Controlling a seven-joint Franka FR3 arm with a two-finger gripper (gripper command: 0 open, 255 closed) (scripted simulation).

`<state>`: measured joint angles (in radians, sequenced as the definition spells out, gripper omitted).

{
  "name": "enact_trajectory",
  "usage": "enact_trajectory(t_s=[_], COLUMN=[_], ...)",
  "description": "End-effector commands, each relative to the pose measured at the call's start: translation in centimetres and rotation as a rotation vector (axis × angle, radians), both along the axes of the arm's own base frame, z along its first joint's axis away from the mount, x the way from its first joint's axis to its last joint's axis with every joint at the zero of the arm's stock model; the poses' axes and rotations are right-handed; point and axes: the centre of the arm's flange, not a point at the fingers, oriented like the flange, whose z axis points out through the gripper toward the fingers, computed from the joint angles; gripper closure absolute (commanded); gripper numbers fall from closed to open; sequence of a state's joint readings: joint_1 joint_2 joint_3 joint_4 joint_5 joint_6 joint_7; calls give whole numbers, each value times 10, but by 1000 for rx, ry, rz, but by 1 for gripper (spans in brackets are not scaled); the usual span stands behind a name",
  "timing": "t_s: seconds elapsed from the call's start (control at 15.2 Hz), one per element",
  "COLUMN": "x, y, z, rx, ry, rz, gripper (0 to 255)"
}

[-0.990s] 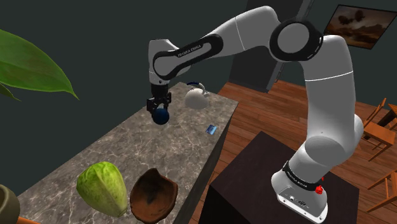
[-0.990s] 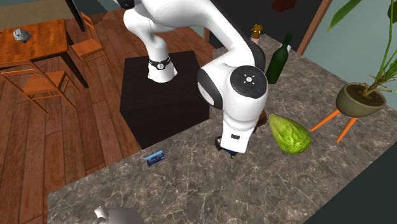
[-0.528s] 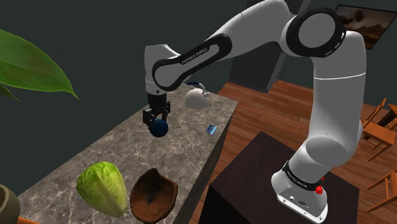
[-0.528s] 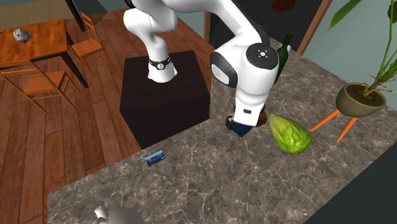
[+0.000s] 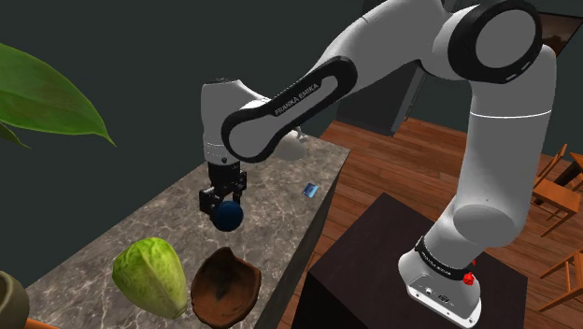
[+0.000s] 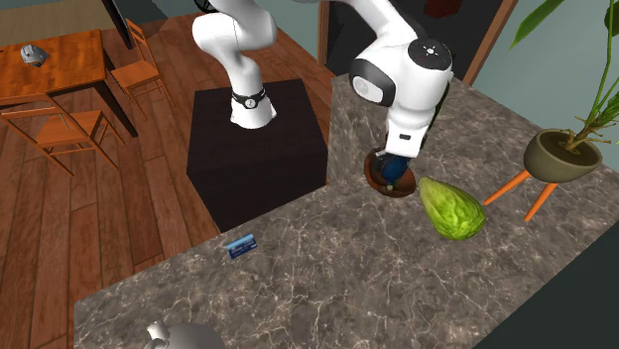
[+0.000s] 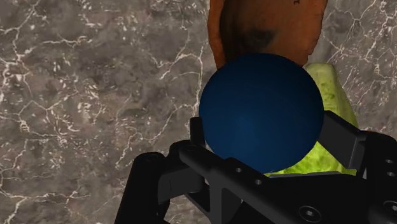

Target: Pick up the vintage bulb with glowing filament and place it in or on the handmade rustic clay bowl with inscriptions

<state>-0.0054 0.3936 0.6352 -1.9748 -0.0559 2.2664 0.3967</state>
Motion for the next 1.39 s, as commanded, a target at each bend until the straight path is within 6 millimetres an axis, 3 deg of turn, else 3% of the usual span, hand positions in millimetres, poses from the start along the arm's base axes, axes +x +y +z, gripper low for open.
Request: enact_trajectory(t_s=[0.0, 0.46, 1.32], x=[-18, -83, -83], y=[17, 78, 78], z=[1, 2, -67], rx=[0, 0, 0], ry=[0, 0, 0], rz=[-1, -1, -1], gripper=[255, 255, 255])
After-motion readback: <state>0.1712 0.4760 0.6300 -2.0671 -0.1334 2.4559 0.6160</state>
